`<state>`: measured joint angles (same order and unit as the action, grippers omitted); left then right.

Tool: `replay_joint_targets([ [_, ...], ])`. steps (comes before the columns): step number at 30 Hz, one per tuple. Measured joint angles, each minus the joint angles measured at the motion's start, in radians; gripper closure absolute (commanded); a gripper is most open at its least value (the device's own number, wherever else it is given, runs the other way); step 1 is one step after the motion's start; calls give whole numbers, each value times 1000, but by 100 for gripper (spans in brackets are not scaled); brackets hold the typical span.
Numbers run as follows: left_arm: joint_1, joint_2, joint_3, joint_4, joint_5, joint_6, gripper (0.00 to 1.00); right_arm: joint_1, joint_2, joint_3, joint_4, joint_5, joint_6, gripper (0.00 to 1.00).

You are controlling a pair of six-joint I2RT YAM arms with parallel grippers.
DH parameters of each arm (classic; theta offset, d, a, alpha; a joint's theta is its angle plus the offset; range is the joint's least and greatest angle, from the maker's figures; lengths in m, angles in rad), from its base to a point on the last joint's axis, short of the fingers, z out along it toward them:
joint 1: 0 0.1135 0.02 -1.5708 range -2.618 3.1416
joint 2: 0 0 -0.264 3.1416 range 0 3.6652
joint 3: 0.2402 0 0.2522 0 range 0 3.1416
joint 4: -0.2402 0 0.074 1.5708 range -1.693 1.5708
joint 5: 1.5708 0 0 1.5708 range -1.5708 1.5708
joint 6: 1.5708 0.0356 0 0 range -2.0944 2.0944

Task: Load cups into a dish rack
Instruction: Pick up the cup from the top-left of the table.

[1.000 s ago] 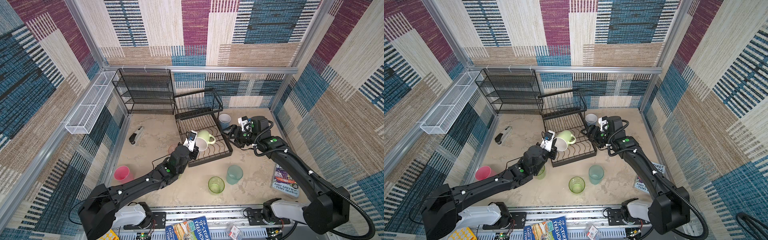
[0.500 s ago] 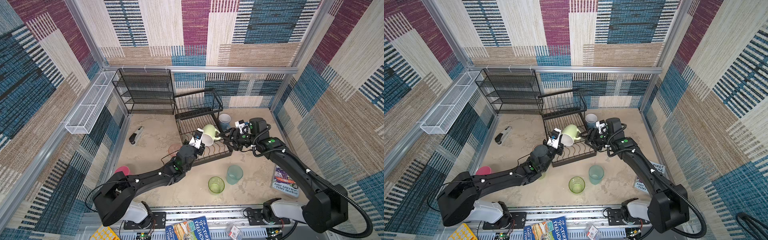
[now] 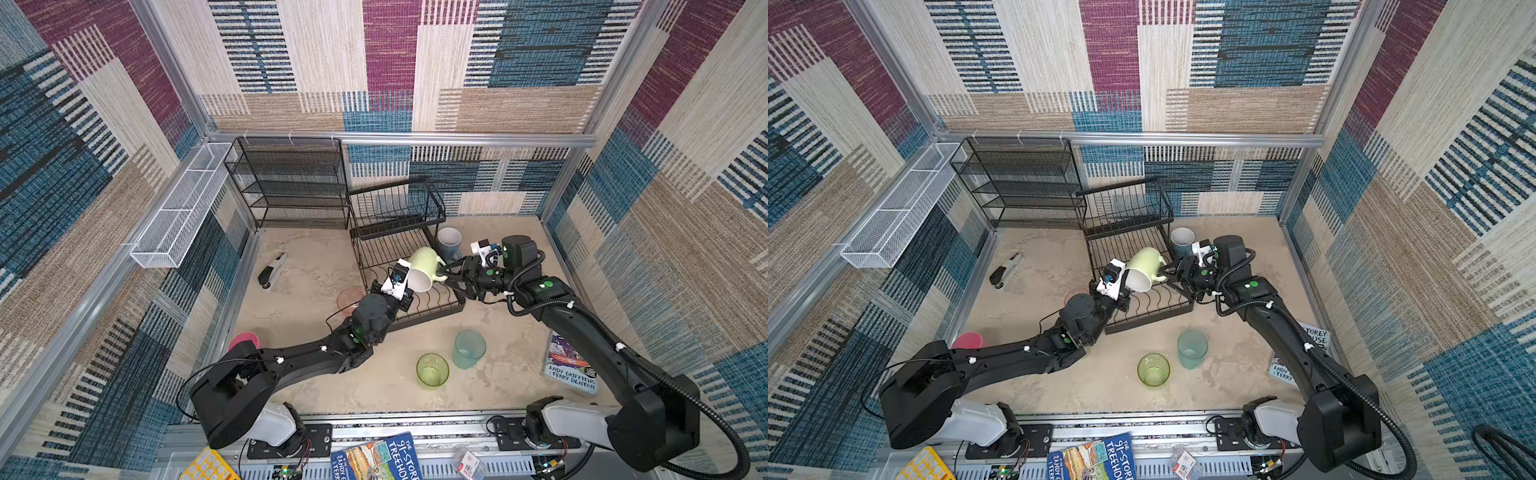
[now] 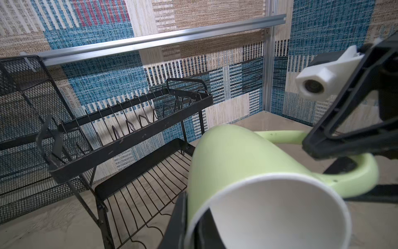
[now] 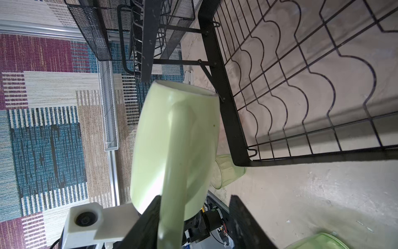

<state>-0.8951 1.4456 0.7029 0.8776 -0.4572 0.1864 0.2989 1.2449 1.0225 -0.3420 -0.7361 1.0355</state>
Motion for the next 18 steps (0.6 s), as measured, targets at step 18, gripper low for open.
replay_joint_targets([
  [18,-28,53,13,21,16,8,100,-8,0,-18,8,-5,14,75],
])
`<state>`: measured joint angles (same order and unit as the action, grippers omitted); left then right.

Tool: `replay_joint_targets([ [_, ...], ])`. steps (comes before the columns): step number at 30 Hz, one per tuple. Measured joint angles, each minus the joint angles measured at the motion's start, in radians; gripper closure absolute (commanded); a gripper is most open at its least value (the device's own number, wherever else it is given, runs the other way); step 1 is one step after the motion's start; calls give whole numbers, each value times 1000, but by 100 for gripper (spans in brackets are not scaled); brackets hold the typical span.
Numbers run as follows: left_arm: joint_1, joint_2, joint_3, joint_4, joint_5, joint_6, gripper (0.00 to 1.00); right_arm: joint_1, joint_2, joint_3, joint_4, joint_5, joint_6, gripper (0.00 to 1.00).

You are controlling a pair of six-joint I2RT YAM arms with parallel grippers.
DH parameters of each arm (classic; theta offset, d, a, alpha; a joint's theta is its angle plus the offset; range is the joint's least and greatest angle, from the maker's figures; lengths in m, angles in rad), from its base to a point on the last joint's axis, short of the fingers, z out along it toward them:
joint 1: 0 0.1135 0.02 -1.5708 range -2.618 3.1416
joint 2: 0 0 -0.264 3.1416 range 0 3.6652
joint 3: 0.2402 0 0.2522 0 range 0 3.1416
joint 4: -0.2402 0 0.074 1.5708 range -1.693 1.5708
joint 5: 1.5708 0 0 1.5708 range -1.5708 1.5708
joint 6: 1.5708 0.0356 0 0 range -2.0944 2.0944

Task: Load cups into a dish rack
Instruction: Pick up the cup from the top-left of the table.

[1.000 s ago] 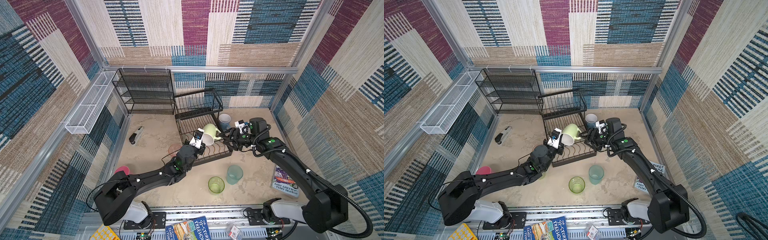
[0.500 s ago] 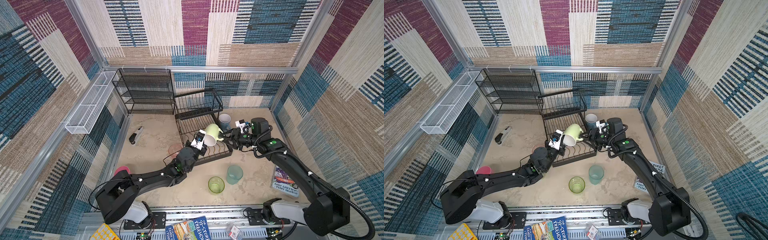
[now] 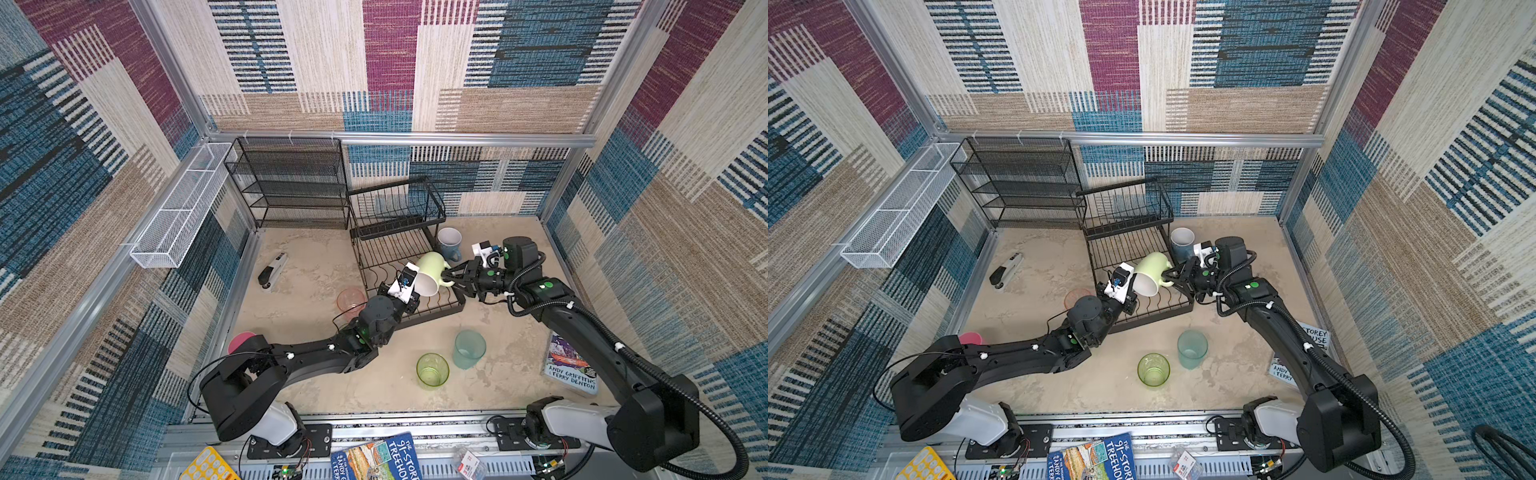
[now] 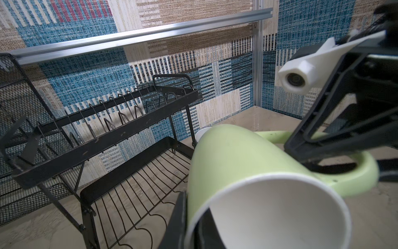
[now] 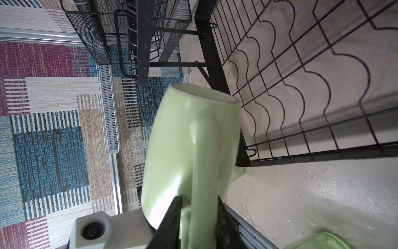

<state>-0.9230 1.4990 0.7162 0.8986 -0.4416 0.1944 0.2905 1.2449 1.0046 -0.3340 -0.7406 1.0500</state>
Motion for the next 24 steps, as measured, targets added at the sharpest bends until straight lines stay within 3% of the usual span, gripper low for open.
replay_joint_targets([
  [13,-7,-4,-4,3,-1,15,97,-5,-23,-26,22,9,37,89],
  [24,-24,-24,1,40,-2,13,58,-5,-101,-69,66,100,21,97],
])
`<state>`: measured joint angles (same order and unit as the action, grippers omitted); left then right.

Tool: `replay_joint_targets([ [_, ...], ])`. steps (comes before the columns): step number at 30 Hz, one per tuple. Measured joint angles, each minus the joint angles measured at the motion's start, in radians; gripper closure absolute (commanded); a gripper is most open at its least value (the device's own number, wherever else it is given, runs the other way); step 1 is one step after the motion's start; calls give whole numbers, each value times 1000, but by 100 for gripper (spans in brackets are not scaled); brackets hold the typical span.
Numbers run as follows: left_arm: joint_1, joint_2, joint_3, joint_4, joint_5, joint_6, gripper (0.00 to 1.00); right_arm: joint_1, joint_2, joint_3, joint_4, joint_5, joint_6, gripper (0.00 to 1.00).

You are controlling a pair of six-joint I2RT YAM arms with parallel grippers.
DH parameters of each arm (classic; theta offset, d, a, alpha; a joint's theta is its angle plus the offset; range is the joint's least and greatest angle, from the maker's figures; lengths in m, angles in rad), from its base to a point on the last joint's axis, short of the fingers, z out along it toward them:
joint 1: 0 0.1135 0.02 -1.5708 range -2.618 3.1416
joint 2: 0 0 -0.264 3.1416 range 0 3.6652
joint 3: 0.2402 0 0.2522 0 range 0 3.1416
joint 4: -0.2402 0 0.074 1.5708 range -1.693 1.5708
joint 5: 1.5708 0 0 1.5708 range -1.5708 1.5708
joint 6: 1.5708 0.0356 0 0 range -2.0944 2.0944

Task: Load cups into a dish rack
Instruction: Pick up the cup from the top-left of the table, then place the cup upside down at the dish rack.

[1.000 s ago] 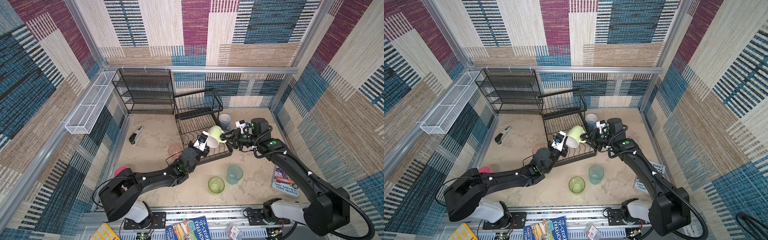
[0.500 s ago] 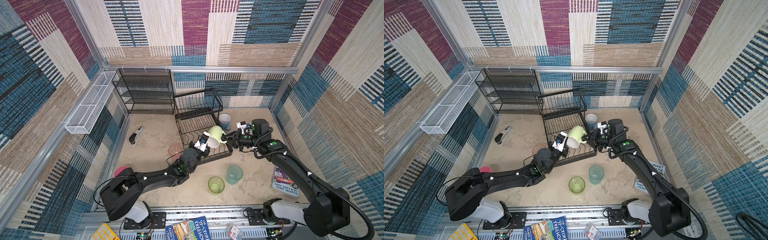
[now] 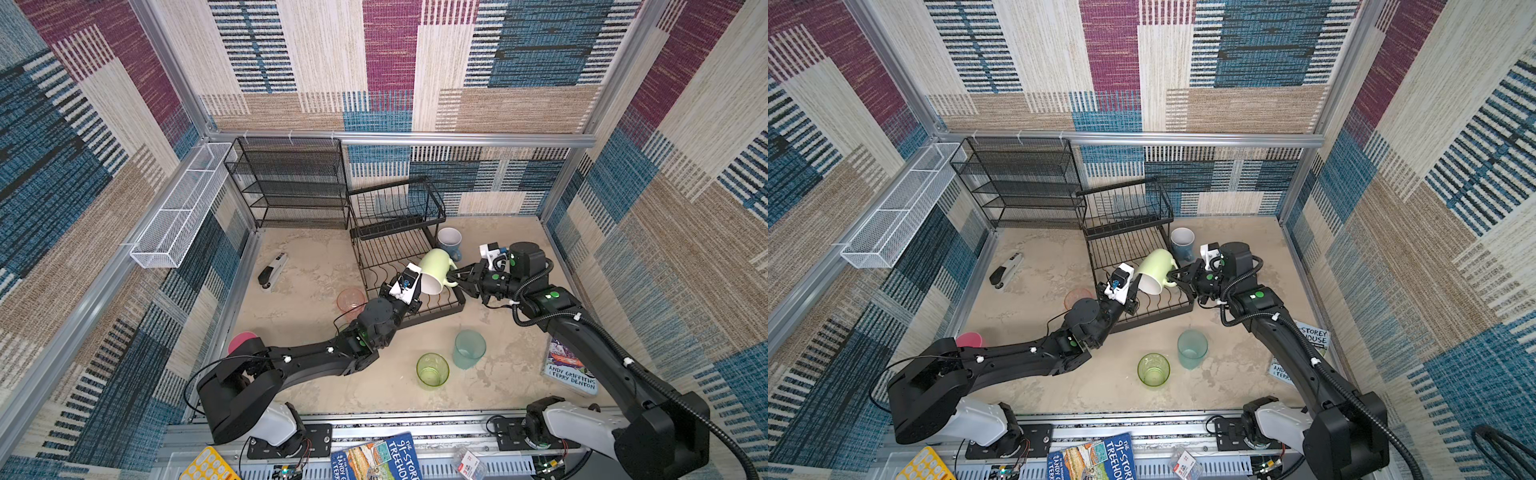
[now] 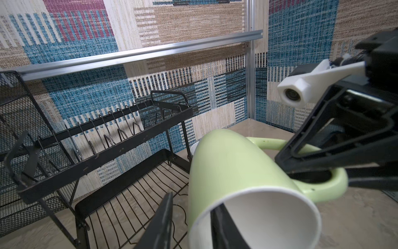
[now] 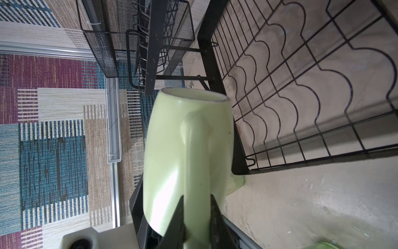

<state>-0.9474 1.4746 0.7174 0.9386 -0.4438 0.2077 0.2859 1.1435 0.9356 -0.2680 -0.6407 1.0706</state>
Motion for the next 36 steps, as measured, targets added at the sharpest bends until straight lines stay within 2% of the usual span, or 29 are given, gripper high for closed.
replay_joint_targets([
  [10,-18,-42,-1,-21,-24,-25,42,-2,-71,-7,54,162,-82,98],
  [18,-33,-115,-17,-141,-50,-96,40,-2,-102,-12,68,264,-187,100],
  [29,-35,-262,-11,-478,-54,-264,40,1,-119,-47,122,356,-332,100],
  [36,-30,-364,42,-730,-77,-357,40,22,-104,-77,183,380,-405,100],
])
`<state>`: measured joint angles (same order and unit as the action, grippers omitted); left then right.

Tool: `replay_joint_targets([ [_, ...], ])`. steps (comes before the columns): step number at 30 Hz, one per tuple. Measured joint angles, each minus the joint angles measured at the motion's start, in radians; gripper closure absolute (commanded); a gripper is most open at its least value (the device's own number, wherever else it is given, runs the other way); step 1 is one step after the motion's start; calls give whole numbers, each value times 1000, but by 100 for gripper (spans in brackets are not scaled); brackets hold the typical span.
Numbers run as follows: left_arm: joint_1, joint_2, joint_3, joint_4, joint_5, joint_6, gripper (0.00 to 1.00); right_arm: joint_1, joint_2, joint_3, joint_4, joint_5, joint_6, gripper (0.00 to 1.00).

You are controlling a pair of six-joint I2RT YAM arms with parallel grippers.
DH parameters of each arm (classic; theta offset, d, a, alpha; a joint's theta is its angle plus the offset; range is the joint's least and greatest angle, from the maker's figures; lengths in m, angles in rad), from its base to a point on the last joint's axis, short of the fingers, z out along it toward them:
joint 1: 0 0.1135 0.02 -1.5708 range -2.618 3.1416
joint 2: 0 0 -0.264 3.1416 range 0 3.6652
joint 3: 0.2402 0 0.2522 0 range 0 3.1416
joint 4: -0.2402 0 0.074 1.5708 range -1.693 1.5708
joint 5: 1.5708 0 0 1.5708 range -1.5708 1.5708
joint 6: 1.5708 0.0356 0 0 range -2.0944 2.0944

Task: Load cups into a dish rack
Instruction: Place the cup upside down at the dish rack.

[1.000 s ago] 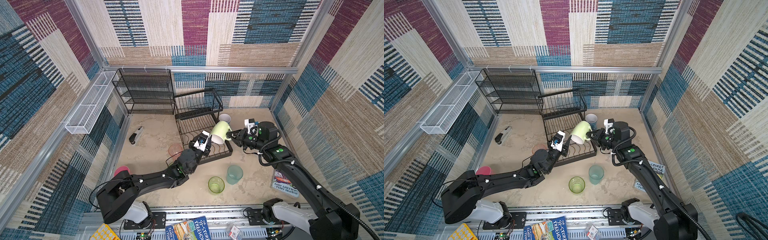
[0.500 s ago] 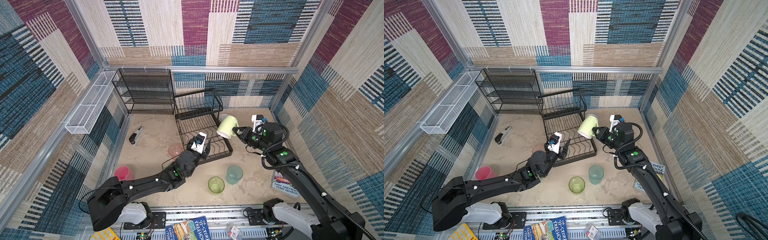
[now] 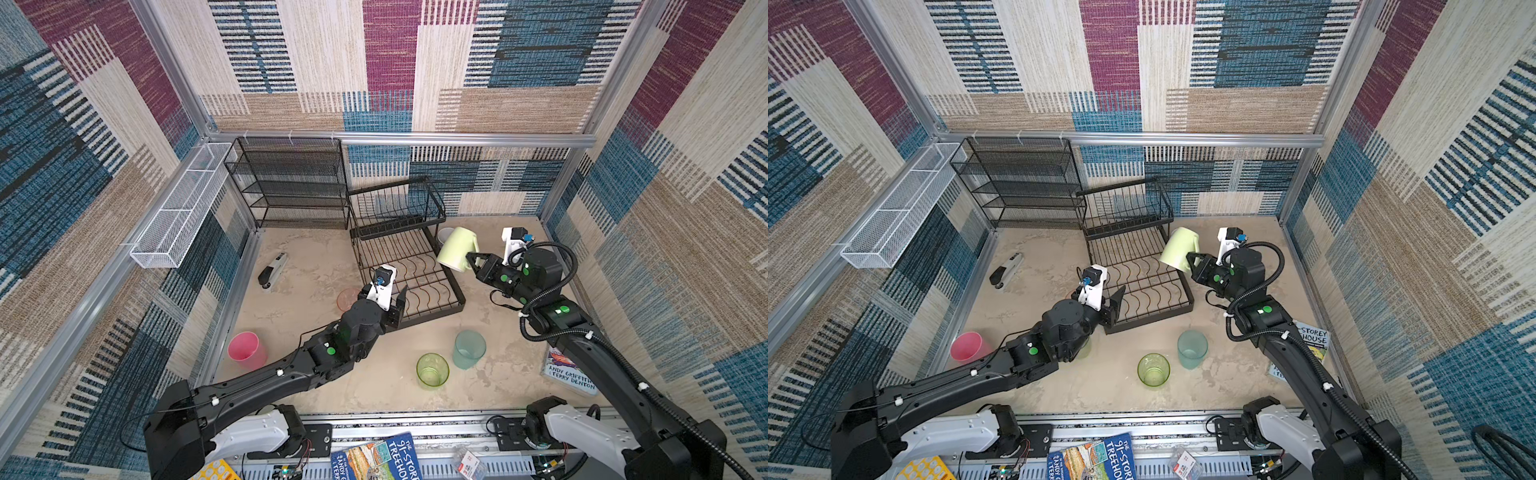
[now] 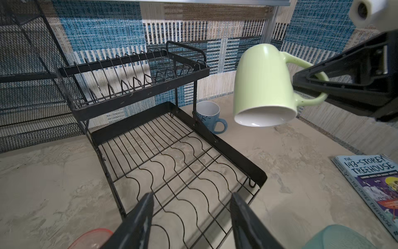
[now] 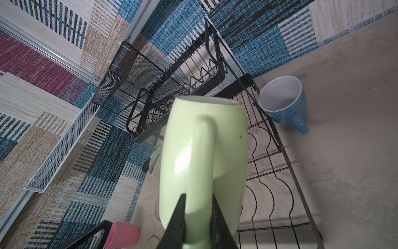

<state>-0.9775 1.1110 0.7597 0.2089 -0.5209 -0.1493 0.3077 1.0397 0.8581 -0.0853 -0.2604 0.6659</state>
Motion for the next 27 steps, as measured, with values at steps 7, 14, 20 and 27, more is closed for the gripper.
replay_joint_targets([
  [7,51,-53,64,-248,6,-98,39,38,8,-65,61,36,-58,100],
  [14,126,-96,127,-435,85,-153,39,91,35,-119,131,93,-110,100],
  [20,177,-118,161,-528,143,-193,40,134,74,-165,212,153,-151,100],
  [27,229,-129,173,-586,190,-199,40,172,127,-204,329,215,-175,100],
])
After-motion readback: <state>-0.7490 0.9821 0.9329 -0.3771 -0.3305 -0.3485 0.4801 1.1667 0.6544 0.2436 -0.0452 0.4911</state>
